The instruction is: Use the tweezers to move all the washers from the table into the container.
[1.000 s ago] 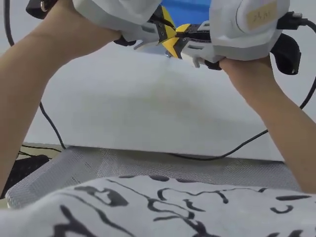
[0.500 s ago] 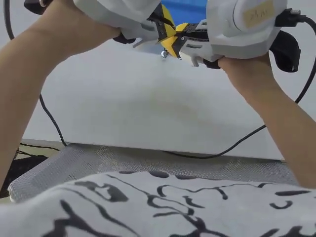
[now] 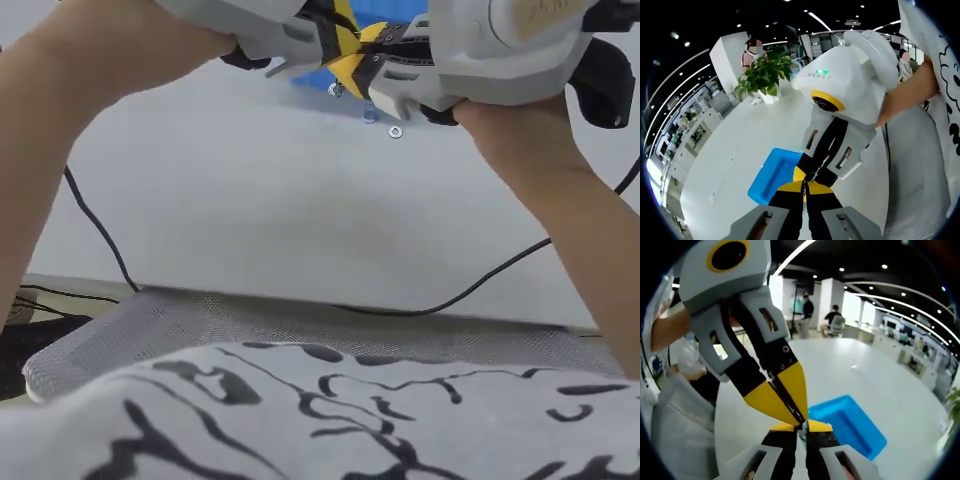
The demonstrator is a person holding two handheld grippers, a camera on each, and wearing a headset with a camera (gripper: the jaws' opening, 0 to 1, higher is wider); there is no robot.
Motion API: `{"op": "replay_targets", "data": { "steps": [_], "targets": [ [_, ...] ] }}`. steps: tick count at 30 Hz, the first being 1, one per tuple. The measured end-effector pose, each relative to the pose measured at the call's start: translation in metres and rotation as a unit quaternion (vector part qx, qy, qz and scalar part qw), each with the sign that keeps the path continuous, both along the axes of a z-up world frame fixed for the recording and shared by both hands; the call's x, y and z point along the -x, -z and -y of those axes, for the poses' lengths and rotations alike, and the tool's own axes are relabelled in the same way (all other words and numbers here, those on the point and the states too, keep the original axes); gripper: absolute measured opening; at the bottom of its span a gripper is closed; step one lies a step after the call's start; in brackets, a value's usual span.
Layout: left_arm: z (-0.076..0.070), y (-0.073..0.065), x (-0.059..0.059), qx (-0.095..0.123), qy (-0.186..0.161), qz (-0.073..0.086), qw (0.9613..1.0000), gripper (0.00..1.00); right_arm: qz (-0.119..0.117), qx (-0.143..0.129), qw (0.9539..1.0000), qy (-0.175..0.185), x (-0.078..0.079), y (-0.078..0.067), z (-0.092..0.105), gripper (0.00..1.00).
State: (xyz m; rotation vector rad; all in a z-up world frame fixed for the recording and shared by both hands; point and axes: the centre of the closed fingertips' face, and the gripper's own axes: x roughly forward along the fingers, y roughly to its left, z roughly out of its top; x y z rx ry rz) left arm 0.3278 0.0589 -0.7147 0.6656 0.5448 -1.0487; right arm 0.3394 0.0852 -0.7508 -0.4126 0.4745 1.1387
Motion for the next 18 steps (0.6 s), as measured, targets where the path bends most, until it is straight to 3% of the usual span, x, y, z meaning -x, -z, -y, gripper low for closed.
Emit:
{"op": "replay_targets", "data": {
  "steps": [9, 18],
  "targets": [
    [0.002, -0.014, -0.007, 0.000, 0.006, 0.020, 0.9998, 0.00, 0.016, -0.009, 0.9998, 0.008, -0.011, -0.012, 0.004, 0.01],
    [0.005, -0.021, -0.015, -0.007, 0.015, 0.036, 0.9992, 0.00, 0.027, -0.012, 0.9995, 0.010, -0.033, -0.011, 0.013, 0.01]
  ]
}}
